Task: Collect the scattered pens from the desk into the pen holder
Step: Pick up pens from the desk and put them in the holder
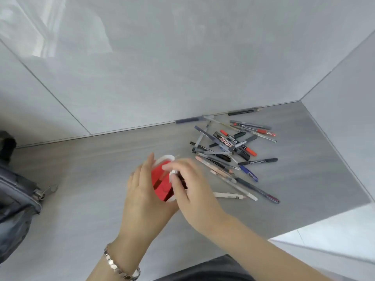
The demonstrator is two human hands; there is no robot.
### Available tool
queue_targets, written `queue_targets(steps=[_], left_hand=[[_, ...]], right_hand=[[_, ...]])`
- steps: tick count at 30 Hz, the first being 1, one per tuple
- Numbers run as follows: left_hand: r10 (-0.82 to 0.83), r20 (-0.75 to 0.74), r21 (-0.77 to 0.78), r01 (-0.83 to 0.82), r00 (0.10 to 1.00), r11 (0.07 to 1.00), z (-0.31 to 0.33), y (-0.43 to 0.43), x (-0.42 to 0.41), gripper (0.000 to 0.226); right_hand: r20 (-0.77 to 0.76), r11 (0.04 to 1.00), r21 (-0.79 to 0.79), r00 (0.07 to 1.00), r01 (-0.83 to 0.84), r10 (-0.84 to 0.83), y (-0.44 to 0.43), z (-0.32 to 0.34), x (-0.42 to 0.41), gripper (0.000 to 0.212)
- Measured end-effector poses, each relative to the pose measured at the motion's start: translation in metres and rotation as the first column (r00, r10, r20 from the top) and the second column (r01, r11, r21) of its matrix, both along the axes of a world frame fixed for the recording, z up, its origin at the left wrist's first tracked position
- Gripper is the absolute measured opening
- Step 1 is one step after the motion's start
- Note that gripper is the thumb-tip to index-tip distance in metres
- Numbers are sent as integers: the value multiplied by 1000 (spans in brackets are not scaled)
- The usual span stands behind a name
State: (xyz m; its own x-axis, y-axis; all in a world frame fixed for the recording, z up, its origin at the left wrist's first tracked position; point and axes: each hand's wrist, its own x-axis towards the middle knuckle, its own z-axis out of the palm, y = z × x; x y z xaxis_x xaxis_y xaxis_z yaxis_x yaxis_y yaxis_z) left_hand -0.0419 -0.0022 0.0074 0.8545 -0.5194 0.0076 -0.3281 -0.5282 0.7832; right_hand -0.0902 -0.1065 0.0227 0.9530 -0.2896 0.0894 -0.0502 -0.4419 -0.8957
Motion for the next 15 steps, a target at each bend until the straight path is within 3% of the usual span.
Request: queue_targets(steps=[2, 5, 7, 8, 10, 12, 15], left_hand=[[-15, 27, 42, 14, 1000, 999, -3, -9, -8, 91], [60, -11, 42, -59, 998, 997, -4, -19, -20, 96], [99, -45, 40, -97, 994, 994, -5, -23, -29, 98], [114, -59, 46, -111, 992, 993, -7, -24, -33, 99], [151, -83, 66, -146, 985, 987, -9, -24, -39, 99], [196, -98, 82, -189, 976, 979, -12, -23, -45, 99], [249, -116, 107, -237, 962, 966, -13, -21, -50, 100]], right_hand=[[3, 993, -74, 996, -89, 90, -15, 2, -20, 25], [31, 986, -161, 999, 38, -33, -60, -1, -50, 29], [-129, 972, -161, 972, 173, -195, -94, -14, -69, 21], [-292, 966, -179, 928, 186, -233, -110, -26, -78, 22], [-594, 947, -314, 762, 74, -257, -128, -58, -93, 36], [-700, 901, -423, 668, -100, -254, -132, -86, -99, 52], [-585, 795, -587, 759, -154, -285, -125, -110, -93, 50]])
